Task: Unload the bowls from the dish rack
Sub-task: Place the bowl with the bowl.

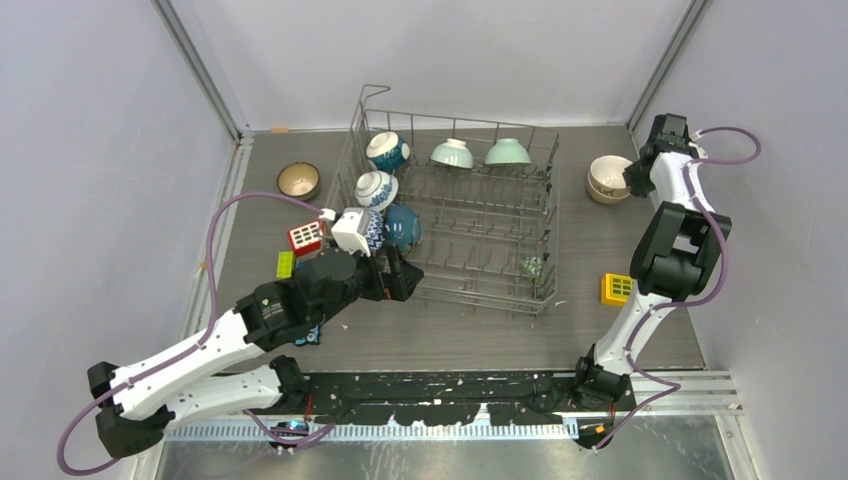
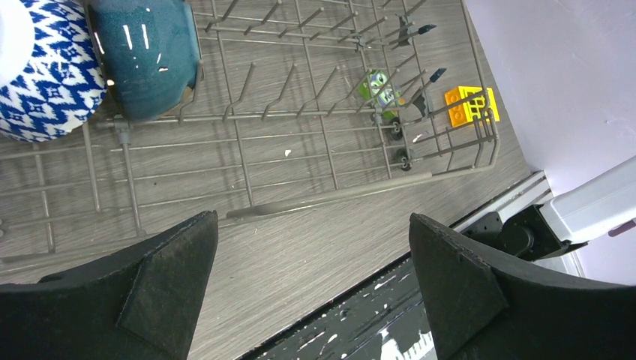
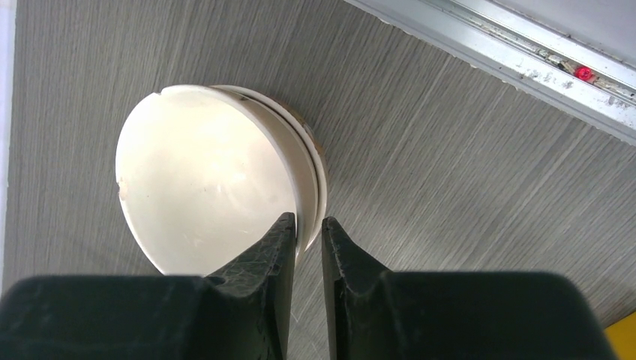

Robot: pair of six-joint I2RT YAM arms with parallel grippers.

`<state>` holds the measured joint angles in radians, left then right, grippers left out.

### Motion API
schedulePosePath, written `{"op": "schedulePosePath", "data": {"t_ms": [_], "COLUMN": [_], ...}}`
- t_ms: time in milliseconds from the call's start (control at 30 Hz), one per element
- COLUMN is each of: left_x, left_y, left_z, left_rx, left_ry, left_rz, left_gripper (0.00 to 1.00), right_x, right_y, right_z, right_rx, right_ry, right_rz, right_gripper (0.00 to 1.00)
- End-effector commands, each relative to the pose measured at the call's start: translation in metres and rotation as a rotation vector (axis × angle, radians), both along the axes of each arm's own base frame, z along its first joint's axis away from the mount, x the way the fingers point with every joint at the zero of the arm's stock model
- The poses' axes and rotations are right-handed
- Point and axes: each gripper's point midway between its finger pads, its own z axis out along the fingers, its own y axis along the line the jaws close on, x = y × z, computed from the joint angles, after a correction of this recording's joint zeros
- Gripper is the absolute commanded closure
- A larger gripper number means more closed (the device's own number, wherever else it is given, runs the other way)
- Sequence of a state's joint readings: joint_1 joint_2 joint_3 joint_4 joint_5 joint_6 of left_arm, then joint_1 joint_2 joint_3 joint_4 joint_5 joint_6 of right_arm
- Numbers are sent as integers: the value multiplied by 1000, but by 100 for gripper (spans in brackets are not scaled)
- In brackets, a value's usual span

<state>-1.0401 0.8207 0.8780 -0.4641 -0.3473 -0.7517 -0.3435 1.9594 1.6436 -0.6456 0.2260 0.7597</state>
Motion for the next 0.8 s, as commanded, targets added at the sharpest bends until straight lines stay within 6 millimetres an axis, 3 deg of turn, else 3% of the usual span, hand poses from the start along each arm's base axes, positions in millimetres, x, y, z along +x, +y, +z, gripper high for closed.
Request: {"op": "schedulePosePath", "data": {"t_ms": [0, 333, 767], "left_x": [3, 4, 4], "left_y": [-2, -3, -4], "left_z": [7, 4, 2], "left_rx": [-25, -20, -19], "left_ry": [-17, -10, -4], "left_rz": [10, 13, 12], "left_gripper": [0, 0, 0], "right_x": [4, 6, 8], "right_y": [-5, -4, -2], "right_z": [-4, -10, -12], "right_rx": [-12, -6, 8], "right_ry": [-8, -6, -12], "right_rz": [3, 6, 11], "right_gripper": [76, 84, 82]}}
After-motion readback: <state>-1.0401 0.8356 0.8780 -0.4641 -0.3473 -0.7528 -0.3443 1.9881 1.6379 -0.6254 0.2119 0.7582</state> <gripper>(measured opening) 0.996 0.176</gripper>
